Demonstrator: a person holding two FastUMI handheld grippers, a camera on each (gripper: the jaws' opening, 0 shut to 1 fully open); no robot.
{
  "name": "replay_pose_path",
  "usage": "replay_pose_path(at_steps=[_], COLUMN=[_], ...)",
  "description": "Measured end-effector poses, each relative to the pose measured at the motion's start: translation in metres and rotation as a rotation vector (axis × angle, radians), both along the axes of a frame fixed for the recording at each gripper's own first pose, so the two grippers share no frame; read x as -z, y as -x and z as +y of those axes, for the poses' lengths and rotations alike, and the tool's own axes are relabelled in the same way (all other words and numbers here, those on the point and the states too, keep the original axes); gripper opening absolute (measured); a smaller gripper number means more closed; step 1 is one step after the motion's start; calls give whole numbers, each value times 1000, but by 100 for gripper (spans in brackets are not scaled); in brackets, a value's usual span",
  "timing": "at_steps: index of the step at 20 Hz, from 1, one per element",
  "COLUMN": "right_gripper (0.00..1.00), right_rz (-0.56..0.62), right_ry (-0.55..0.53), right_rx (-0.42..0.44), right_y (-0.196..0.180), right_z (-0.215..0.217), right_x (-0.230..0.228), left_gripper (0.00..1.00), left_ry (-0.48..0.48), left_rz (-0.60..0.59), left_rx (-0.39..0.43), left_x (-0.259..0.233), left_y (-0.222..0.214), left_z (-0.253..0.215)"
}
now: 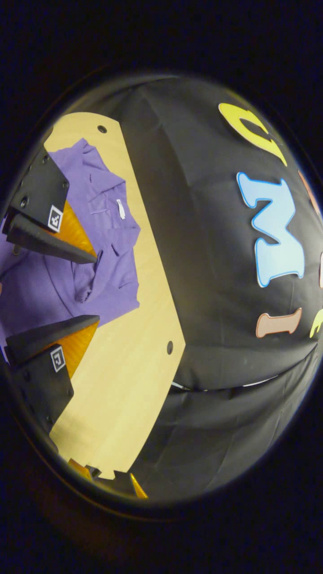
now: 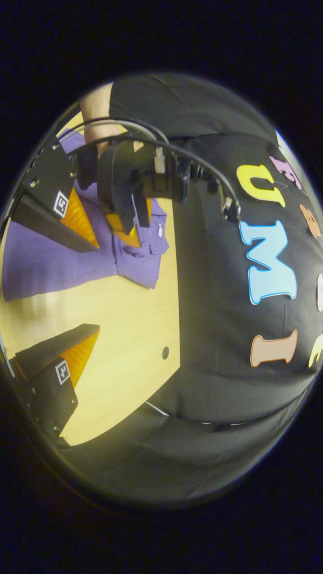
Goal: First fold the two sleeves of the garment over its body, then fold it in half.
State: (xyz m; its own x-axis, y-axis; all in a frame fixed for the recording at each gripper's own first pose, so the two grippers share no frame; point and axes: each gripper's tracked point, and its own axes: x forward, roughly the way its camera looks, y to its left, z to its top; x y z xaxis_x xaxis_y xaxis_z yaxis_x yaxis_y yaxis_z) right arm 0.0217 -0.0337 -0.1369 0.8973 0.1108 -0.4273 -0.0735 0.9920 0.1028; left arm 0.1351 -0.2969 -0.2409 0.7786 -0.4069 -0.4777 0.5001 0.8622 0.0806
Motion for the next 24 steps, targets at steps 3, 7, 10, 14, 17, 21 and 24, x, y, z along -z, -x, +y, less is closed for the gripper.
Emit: replay_pose_path(at_steps=[3, 7, 10, 14, 17, 21, 24], right_gripper=[99, 99, 99, 99, 99, 99, 99], right_rz=[3, 2, 26, 74, 117, 182, 230], right_ry=[0, -3, -17, -40, -18, 10, 21], right_rx=[39, 95, 133, 165, 165, 143, 132], right_y=[20, 49, 65, 77, 87, 102, 110], right_z=[11, 27, 35, 39, 33, 25, 15], right_x=[4, 8, 18, 36, 57, 88, 110], left_gripper=[91, 97, 100, 99, 100, 99, 99], left_ry=[33, 53, 54, 19, 25, -18, -35], left_rz=[-20, -32, -33, -6, 54, 76, 89], left_rx=[0, -18, -48, -105, -169, -243, -297], left_x=[-13, -24, -25, -10, 8, 24, 35], left_y=[30, 80, 118, 163, 194, 225, 254], left_z=[35, 94, 144, 210, 254, 303, 337])
